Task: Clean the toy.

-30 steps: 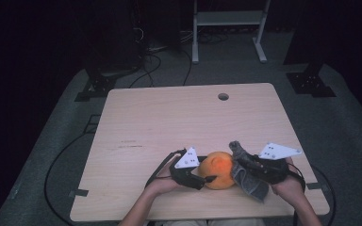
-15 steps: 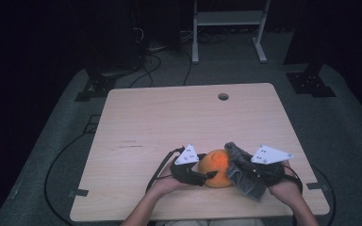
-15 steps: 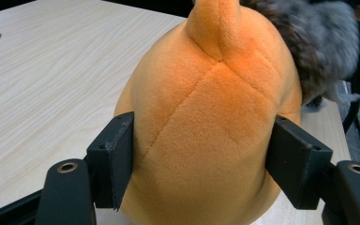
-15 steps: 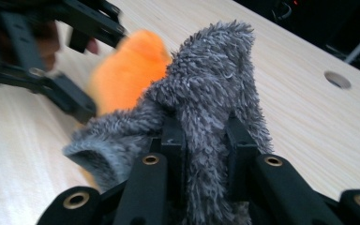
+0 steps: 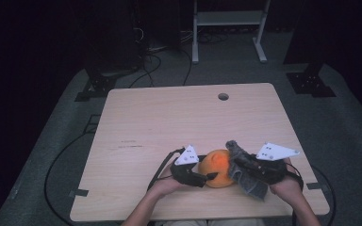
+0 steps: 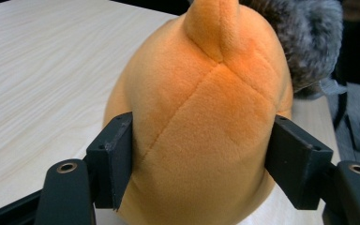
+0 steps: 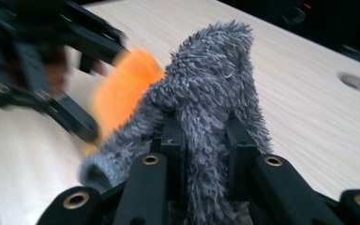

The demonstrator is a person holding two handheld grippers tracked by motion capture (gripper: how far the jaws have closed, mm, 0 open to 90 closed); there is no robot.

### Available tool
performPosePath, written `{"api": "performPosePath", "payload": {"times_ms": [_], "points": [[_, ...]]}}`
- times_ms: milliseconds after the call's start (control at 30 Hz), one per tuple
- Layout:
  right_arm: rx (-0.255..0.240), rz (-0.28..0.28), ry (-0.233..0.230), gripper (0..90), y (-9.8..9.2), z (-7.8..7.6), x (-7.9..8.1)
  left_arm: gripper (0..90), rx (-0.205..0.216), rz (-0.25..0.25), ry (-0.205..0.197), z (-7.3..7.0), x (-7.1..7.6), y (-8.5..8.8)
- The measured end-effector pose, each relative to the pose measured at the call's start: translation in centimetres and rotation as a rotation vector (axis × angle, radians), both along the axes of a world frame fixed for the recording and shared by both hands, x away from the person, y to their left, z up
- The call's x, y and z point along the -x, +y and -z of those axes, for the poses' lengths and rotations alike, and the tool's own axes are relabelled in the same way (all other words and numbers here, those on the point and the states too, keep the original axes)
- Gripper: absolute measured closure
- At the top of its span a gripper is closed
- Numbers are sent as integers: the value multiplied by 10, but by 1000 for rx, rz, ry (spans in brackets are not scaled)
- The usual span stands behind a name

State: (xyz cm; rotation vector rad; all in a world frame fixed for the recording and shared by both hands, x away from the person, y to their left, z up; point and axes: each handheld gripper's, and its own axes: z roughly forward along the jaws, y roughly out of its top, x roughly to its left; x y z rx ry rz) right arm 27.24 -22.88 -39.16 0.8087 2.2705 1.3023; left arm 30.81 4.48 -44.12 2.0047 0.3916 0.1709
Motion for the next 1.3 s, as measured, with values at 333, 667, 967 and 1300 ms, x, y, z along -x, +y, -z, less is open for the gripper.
{"api": "performPosePath", "payload": {"times_ms": [333, 667, 967, 1300], "points": [[30, -38, 14, 730, 4, 1, 5, 277, -36, 71, -100, -4, 9, -4], [-10, -96, 48, 732, 8, 0, 4, 147, -15, 89, -152, -10, 12, -4], [19, -168, -2, 730, 31, -12, 12, 274, -95, 195, -191, -4, 22, -7], [-12, -27, 76, 732, -16, 3, -3, 272, -91, 191, -197, -1, 22, -11]]}}
